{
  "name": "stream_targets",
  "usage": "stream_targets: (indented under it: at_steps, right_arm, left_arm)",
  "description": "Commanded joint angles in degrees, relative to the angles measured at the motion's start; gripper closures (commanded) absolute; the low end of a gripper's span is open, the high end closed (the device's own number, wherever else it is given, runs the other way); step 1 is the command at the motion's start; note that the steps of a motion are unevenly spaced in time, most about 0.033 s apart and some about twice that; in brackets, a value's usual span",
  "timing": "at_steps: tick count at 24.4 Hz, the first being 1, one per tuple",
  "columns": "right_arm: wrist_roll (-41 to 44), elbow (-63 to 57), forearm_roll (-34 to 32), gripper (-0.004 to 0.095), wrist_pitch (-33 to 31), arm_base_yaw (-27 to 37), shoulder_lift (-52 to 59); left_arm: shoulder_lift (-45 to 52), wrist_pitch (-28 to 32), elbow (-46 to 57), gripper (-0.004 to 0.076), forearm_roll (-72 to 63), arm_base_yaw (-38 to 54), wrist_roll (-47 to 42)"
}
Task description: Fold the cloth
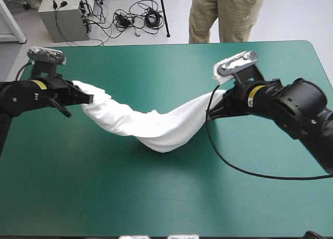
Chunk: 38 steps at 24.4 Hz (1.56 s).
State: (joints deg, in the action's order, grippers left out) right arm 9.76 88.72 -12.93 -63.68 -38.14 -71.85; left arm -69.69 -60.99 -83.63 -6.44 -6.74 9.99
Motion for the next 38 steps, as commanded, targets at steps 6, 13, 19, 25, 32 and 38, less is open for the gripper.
stream_targets:
  at_steps: [6,13,19,25,32,38]
  right_arm:
    - [-8.71,25.08,-5.11,0.0925,4.07,0.35,1.58]
    - [-12.74,37.34,-5.11,0.0925,9.41,0.35,1.58]
    - [-11.93,42.59,-4.37,0.0925,5.88,0.35,1.93]
    - [-3.90,40.00,0.00,0.0925,-7.86,0.35,6.31]
    - [5.78,10.83,2.70,0.0925,-7.31,0.35,13.23]
    - [13.12,-12.39,-3.64,0.0925,10.96,0.45,11.48]
  left_arm:
    - [2.62,1.35,-28.96,0.0733,-4.87,-0.03,0.60]
    - [2.62,3.12,-44.29,0.0733,-5.27,-0.03,0.60]
    - [4.66,1.83,-51.98,0.0733,-9.54,-0.55,3.28]
    - [12.18,-11.18,-42.92,0.0733,9.00,-17.36,-0.11]
    - [12.18,-9.81,-17.15,0.0733,5.94,-17.80,-5.47]
    - [8.51,18.27,9.56,0.0733,10.23,-17.68,-12.52]
